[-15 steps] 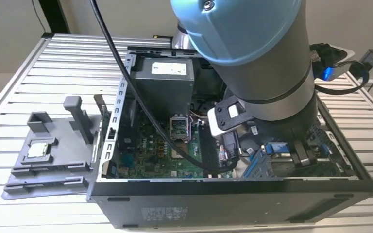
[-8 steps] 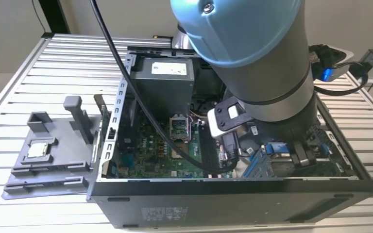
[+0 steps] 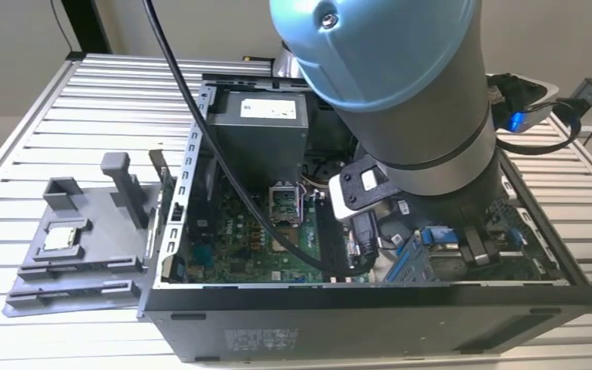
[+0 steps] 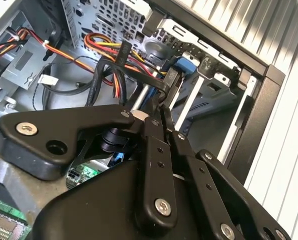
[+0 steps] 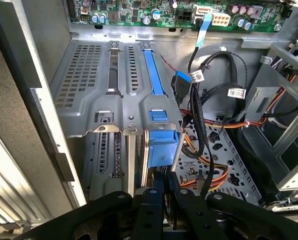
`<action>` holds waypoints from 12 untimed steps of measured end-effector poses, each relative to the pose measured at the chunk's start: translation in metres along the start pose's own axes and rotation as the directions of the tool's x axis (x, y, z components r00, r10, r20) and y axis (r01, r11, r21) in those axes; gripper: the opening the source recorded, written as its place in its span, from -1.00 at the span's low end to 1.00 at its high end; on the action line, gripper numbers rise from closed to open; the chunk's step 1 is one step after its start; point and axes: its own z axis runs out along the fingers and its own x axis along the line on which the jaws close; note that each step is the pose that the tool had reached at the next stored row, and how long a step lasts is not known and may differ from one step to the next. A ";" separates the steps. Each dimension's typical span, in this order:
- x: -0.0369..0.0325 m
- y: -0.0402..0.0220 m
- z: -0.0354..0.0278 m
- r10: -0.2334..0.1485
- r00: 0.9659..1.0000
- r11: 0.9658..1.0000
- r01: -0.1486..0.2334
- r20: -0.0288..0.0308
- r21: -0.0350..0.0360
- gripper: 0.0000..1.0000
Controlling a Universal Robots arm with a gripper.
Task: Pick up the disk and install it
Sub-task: 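Insert the second disk wire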
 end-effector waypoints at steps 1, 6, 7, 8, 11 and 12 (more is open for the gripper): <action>0.0001 0.0003 0.0004 0.000 1.000 1.000 0.000 0.000 0.000 -1.00; 0.0000 0.0021 0.0027 -0.003 1.000 1.000 0.003 -0.004 0.000 -1.00; -0.0001 0.0026 0.0032 -0.005 1.000 1.000 0.005 -0.006 -0.001 -1.00; -0.0002 0.0031 0.0039 -0.006 1.000 1.000 0.006 -0.008 -0.001 -1.00; -0.0004 0.0041 0.0052 -0.008 1.000 1.000 0.008 -0.010 -0.001 -1.00; -0.0004 0.0041 0.0053 -0.008 1.000 1.000 0.008 -0.010 -0.001 -1.00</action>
